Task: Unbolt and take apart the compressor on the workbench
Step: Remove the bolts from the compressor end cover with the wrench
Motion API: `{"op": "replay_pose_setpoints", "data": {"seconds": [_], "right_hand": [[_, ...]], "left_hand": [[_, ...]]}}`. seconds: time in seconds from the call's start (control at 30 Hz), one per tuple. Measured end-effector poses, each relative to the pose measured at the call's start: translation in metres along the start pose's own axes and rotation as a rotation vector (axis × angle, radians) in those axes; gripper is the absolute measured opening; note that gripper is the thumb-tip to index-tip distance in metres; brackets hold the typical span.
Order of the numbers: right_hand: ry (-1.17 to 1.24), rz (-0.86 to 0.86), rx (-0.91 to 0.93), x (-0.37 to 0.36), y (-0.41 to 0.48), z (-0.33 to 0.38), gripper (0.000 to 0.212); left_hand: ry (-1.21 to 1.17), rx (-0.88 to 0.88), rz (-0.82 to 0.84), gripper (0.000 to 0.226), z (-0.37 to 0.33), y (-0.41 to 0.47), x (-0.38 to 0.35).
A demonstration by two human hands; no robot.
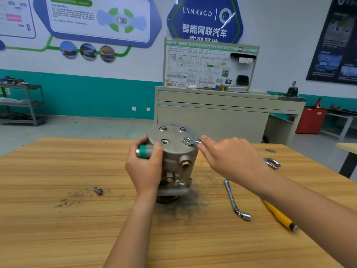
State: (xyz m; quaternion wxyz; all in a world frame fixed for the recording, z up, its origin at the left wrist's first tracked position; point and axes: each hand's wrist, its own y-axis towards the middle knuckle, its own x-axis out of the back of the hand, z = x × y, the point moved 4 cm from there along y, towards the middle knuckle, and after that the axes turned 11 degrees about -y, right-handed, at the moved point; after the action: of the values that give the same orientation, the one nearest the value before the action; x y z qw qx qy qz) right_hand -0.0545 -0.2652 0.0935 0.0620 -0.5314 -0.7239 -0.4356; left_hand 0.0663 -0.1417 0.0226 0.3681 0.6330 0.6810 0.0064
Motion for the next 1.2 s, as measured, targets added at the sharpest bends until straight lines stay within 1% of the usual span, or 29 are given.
{"op": "replay_pose_setpoints", "data": {"seconds": [0.07,0.1,0.17,0.23,0.27,0.37,0.4,0.47,0.5,0.57,0.6,0.63,0.67,0.7,0.73,0.77,0.8,0.9,0.93,0.97,1.03,1.2], "right_hand": [[0.046,-0.064,0.014,0.003,0.003,0.0,0.047],[0.093,-0.125,0.027,0.002,0.005,-0.002,0.047],[0.13,-0.267,0.092,-0.006,0.008,-0.005,0.042],[0.093,-0.404,0.173,-0.02,0.012,-0.012,0.033],[0.079,-0.437,0.185,-0.028,0.015,-0.017,0.03],[0.041,-0.438,0.063,-0.047,0.036,-0.029,0.025],[0.042,-0.405,0.062,-0.05,0.047,-0.028,0.024],[0.071,-0.272,0.135,-0.052,0.073,-0.018,0.025],[0.073,-0.199,0.185,-0.053,0.085,-0.012,0.025],[0.069,-0.154,0.217,-0.048,0.099,-0.007,0.03],[0.094,-0.147,0.159,-0.045,0.102,-0.009,0.032],[0.159,-0.163,0.036,-0.041,0.102,-0.016,0.033],[0.265,-0.183,-0.126,-0.038,0.099,-0.026,0.032],[0.424,-0.2,-0.267,-0.034,0.093,-0.034,0.032],[0.61,-0.215,-0.361,-0.029,0.083,-0.04,0.031],[0.743,-0.222,-0.4,-0.023,0.073,-0.042,0.031],[0.755,-0.199,-0.381,-0.016,0.062,-0.041,0.031],[0.518,-0.015,-0.191,-0.002,0.022,-0.025,0.038],[0.443,0.054,-0.164,-0.003,0.01,-0.022,0.04],[0.394,0.119,-0.161,-0.004,0.0,-0.019,0.041],[0.302,0.197,-0.159,-0.008,-0.011,-0.017,0.045],[0.148,0.281,-0.147,-0.005,-0.011,-0.013,0.059]], "left_hand": [[-0.078,0.086,0.028,0.017,0.004,0.017,0.002],[-0.112,0.12,0.064,0.016,0.006,0.025,0.002],[-0.149,0.162,0.143,0.006,0.008,0.035,0.001],[-0.156,0.183,0.197,0.011,0.012,0.041,0.0],[-0.156,0.194,0.208,0.012,0.014,0.043,0.0],[-0.17,0.217,0.227,0.011,0.017,0.048,-0.001],[-0.172,0.222,0.238,0.011,0.018,0.048,-0.002],[-0.175,0.22,0.264,0.005,0.018,0.049,-0.006],[-0.172,0.213,0.27,0.009,0.017,0.049,-0.007],[-0.164,0.204,0.273,0.014,0.018,0.049,-0.008],[-0.168,0.201,0.275,0.011,0.018,0.049,-0.007],[-0.176,0.197,0.278,0.007,0.017,0.049,-0.007],[-0.183,0.182,0.273,0.008,0.017,0.048,-0.005],[-0.189,0.16,0.262,0.01,0.016,0.046,-0.004],[-0.182,0.131,0.244,0.013,0.016,0.045,-0.003],[-0.167,0.104,0.223,0.017,0.016,0.042,-0.001],[-0.148,0.076,0.204,0.022,0.016,0.04,-0.001],[-0.099,0.029,0.139,0.03,0.015,0.036,-0.001],[-0.095,0.025,0.127,0.031,0.015,0.035,-0.002],[-0.094,0.024,0.122,0.032,0.015,0.034,-0.003],[-0.086,0.034,0.125,0.03,0.015,0.033,-0.004],[-0.104,0.041,0.082,0.025,0.014,0.031,-0.003]]}}
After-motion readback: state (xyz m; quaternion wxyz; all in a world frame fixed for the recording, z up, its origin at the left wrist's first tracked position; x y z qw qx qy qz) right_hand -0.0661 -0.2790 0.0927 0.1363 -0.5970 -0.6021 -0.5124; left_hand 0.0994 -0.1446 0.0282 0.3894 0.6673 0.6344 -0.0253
